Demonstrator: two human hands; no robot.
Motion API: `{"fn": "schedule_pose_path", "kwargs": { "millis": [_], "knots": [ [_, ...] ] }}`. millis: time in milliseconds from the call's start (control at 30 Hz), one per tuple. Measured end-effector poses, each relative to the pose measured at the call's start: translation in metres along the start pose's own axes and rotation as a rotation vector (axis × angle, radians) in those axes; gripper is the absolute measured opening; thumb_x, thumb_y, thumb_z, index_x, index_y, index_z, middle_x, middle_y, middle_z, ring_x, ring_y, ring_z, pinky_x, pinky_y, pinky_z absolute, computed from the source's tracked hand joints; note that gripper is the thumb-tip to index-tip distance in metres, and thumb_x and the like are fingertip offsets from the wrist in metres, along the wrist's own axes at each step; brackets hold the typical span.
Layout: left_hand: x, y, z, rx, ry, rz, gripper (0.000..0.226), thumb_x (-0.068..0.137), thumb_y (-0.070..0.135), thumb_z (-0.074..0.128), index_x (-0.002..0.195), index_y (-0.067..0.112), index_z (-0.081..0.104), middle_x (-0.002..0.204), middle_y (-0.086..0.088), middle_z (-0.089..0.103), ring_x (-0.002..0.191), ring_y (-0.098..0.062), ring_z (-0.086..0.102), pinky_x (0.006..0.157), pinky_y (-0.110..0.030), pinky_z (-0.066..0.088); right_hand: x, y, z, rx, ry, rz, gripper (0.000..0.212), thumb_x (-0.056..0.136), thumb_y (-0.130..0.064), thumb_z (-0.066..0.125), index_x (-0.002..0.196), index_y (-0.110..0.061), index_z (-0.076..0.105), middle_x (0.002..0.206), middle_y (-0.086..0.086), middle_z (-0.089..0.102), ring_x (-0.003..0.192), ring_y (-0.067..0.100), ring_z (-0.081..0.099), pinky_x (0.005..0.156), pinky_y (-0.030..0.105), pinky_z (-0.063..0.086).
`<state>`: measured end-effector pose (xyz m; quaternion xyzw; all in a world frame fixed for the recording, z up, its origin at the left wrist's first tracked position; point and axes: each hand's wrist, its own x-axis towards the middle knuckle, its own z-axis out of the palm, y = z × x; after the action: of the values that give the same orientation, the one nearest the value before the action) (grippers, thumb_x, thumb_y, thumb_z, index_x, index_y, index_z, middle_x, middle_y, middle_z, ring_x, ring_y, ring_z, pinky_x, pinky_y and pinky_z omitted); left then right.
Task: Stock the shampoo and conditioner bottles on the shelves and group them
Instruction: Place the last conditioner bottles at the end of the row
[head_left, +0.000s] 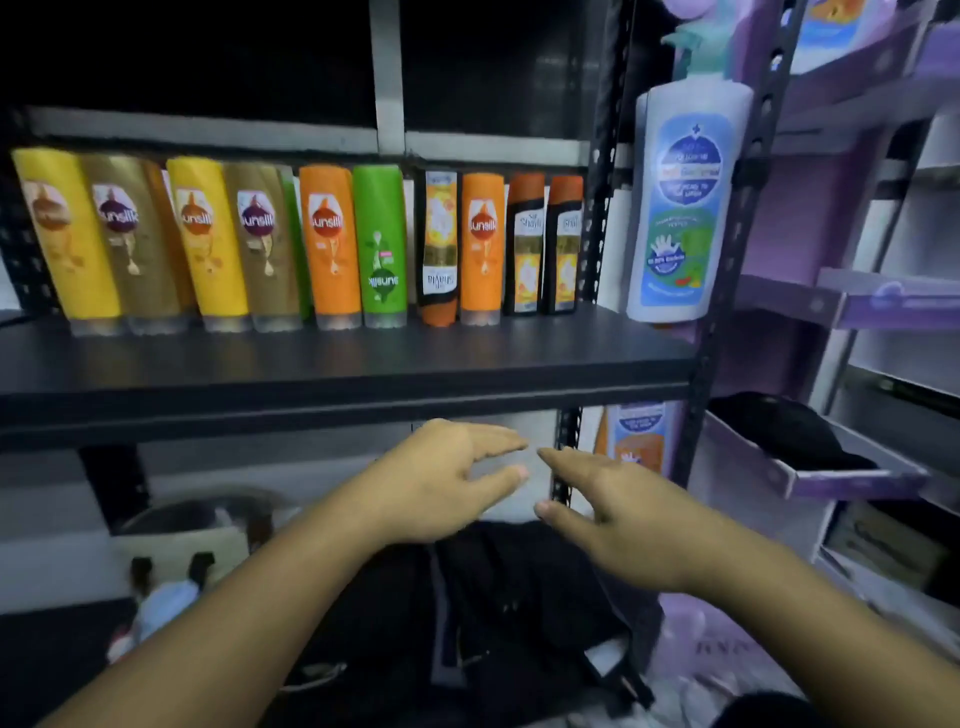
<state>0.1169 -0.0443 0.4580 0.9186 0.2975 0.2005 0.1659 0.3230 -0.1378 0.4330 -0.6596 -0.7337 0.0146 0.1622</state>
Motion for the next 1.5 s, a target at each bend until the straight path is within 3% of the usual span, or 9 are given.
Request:
{"fn": "schedule_pose_path", "kwargs": {
  "millis": [233, 333, 467, 733, 933, 1133, 1300, 1400, 1500],
  "knots": [
    [-0.072, -0.041, 0.17, -0.058, -0.307, -0.159, 0.057, 0.102, 0.045, 0.058, 0.153, 0.021, 0.048, 0.153, 0.01, 0.049, 0.138, -0.01, 0.048, 0.105, -0.01, 0.031, -0.072, 0.018, 0.106, 0.046, -0.485, 0.223, 0.062, 0.102, -0.051, 0.049, 0.154, -0.02, 0.037, 0.153, 0.004, 0.044, 0.143, 0.026, 0.041, 0.114, 0.037, 0.036],
    [-0.103, -0.059, 0.242, -0.163, -0.422, -0.286, 0.048, 0.101, 0.041, 0.061, 0.14, 0.014, 0.06, 0.141, -0.002, 0.062, 0.131, -0.022, 0.057, 0.105, -0.027, 0.046, -0.097, 0.036, 0.17, 0.083, -0.608, 0.315, 0.061, 0.102, -0.049, 0.05, 0.154, -0.02, 0.037, 0.156, 0.007, 0.042, 0.142, 0.027, 0.041, 0.113, 0.035, 0.037],
    [-0.128, -0.074, 0.311, -0.183, -0.538, -0.416, 0.048, 0.102, 0.043, 0.057, 0.139, 0.014, 0.057, 0.138, -0.015, 0.061, 0.131, -0.031, 0.054, 0.103, -0.034, 0.046, -0.125, 0.059, 0.245, 0.105, -0.749, 0.455, 0.073, 0.104, -0.057, 0.038, 0.162, -0.017, 0.02, 0.166, 0.01, 0.025, 0.151, 0.028, 0.028, 0.12, 0.037, 0.028],
    [-0.122, -0.107, 0.376, -0.211, -0.604, -0.513, 0.045, 0.099, 0.039, 0.062, 0.138, 0.018, 0.057, 0.134, -0.011, 0.064, 0.123, -0.028, 0.058, 0.1, -0.035, 0.048, -0.153, 0.089, 0.346, 0.174, -0.769, 0.692, 0.077, 0.095, -0.072, 0.029, 0.16, -0.032, 0.023, 0.162, 0.013, 0.033, 0.147, 0.034, 0.035, 0.117, 0.051, 0.031],
    [-0.103, -0.142, 0.425, -0.263, -0.622, -0.633, 0.049, 0.099, 0.045, 0.06, 0.139, 0.016, 0.055, 0.128, -0.008, 0.066, 0.115, -0.026, 0.061, 0.095, -0.034, 0.051, -0.141, 0.118, 0.395, 0.319, -0.71, 0.802, 0.067, 0.103, -0.056, 0.038, 0.161, -0.026, 0.022, 0.156, 0.02, 0.041, 0.143, 0.034, 0.041, 0.115, 0.042, 0.035],
    [-0.083, -0.184, 0.481, -0.411, -0.513, -0.899, 0.075, 0.099, 0.05, 0.06, 0.155, 0.008, 0.032, 0.143, -0.018, 0.057, 0.128, -0.032, 0.056, 0.1, -0.038, 0.049, -0.119, 0.153, 0.44, 0.524, -0.565, 0.971, 0.064, 0.103, -0.048, 0.05, 0.157, -0.021, 0.028, 0.137, 0.021, 0.058, 0.121, 0.036, 0.06, 0.097, 0.037, 0.047],
    [-0.065, -0.205, 0.515, -0.466, -0.46, -0.987, 0.058, 0.097, 0.053, 0.061, 0.136, 0.012, 0.049, 0.114, -0.012, 0.07, 0.105, -0.03, 0.066, 0.082, -0.033, 0.051, -0.092, 0.173, 0.474, 0.6, -0.413, 1.032, 0.05, 0.099, -0.04, 0.059, 0.142, -0.02, 0.043, 0.131, 0.012, 0.063, 0.111, 0.03, 0.063, 0.091, 0.038, 0.05],
    [-0.055, -0.207, 0.532, -0.532, -0.416, -1.013, 0.052, 0.092, 0.05, 0.071, 0.125, 0.016, 0.051, 0.115, -0.004, 0.072, 0.102, -0.025, 0.068, 0.081, -0.033, 0.053, -0.082, 0.181, 0.495, 0.569, -0.43, 1.064, 0.059, 0.095, -0.042, 0.062, 0.145, -0.018, 0.04, 0.133, 0.014, 0.055, 0.117, 0.035, 0.059, 0.099, 0.048, 0.049],
    [-0.051, -0.203, 0.541, -0.534, -0.404, -1.008, 0.059, 0.088, 0.043, 0.078, 0.129, 0.012, 0.048, 0.115, -0.002, 0.07, 0.104, -0.024, 0.068, 0.08, -0.031, 0.051, -0.08, 0.188, 0.507, 0.657, -0.399, 1.152, 0.068, 0.078, -0.051, 0.073, 0.136, -0.025, 0.047, 0.125, 0.008, 0.061, 0.108, 0.03, 0.065, 0.091, 0.048, 0.057]
  ]
}}
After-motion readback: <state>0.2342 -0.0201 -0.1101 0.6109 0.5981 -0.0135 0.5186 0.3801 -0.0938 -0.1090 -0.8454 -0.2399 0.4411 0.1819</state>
